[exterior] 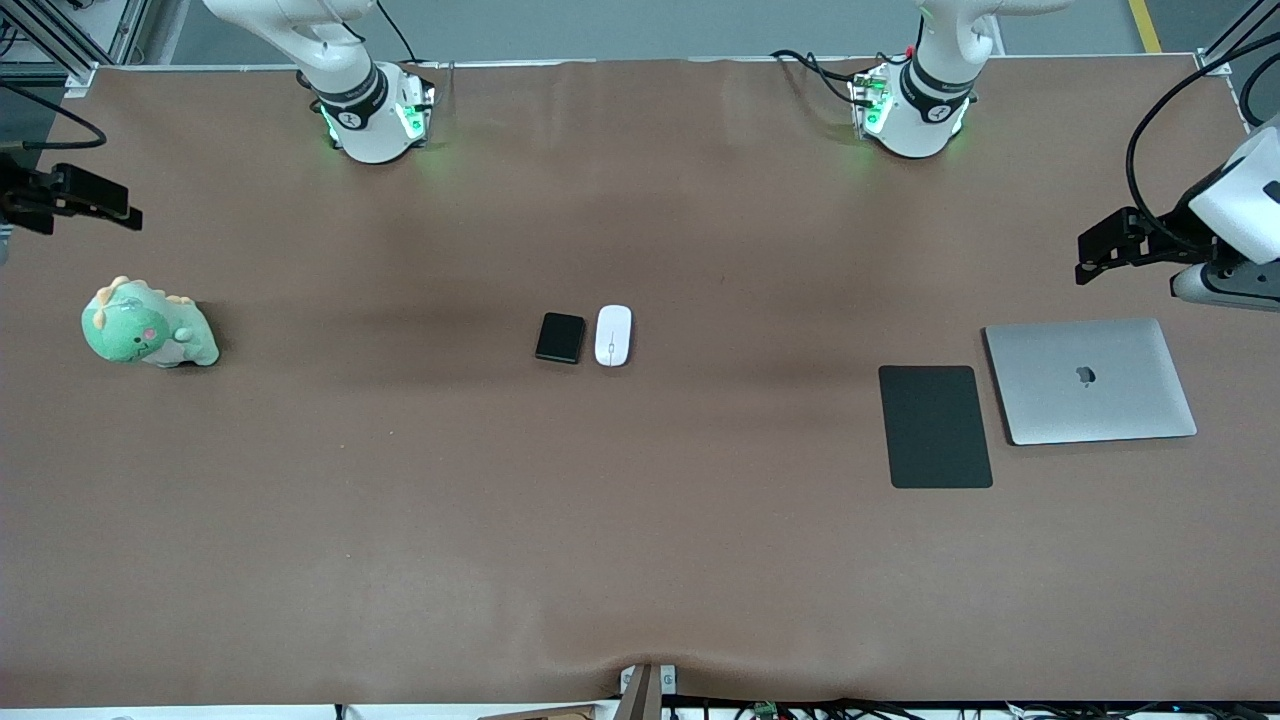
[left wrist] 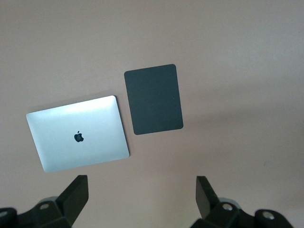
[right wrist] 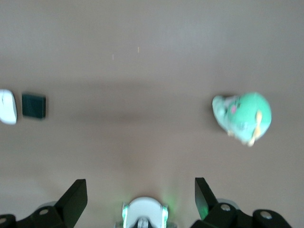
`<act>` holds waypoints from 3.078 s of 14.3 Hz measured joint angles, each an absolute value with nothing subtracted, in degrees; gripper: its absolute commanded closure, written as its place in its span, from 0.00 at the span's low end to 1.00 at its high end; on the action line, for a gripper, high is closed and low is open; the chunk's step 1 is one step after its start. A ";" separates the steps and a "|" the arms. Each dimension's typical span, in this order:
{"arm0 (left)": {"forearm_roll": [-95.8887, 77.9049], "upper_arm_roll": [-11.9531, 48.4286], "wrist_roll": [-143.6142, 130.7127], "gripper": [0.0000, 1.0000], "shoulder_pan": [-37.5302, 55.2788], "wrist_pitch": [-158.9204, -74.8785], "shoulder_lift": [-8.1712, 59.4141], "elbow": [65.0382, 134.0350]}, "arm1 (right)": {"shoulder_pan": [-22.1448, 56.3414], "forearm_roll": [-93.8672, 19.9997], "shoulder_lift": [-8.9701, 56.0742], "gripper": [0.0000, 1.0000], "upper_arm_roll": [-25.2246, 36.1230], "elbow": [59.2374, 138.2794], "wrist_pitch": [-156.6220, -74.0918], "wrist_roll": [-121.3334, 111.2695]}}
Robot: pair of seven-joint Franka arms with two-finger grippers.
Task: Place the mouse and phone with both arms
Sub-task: 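Move the left gripper toward the white mouse and black phone, then lower the left gripper onto the mouse while the right gripper reaches the phone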
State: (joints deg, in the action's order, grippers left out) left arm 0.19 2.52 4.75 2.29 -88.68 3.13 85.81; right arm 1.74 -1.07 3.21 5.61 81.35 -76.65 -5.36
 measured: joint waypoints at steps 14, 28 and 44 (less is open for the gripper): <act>0.16 5.08 -1.84 0.00 5.90 -88.58 4.67 86.23 | 2.10 -1.07 3.79 0.00 5.33 82.43 -90.96 -5.36; 0.10 24.57 -32.85 0.00 12.00 -101.54 14.06 90.80 | 2.70 -1.10 6.81 0.00 4.95 86.21 -89.37 -5.37; 14.67 24.51 -58.06 0.00 35.45 -117.06 34.06 87.64 | 2.51 -1.11 11.10 0.00 5.12 86.42 -79.15 -5.36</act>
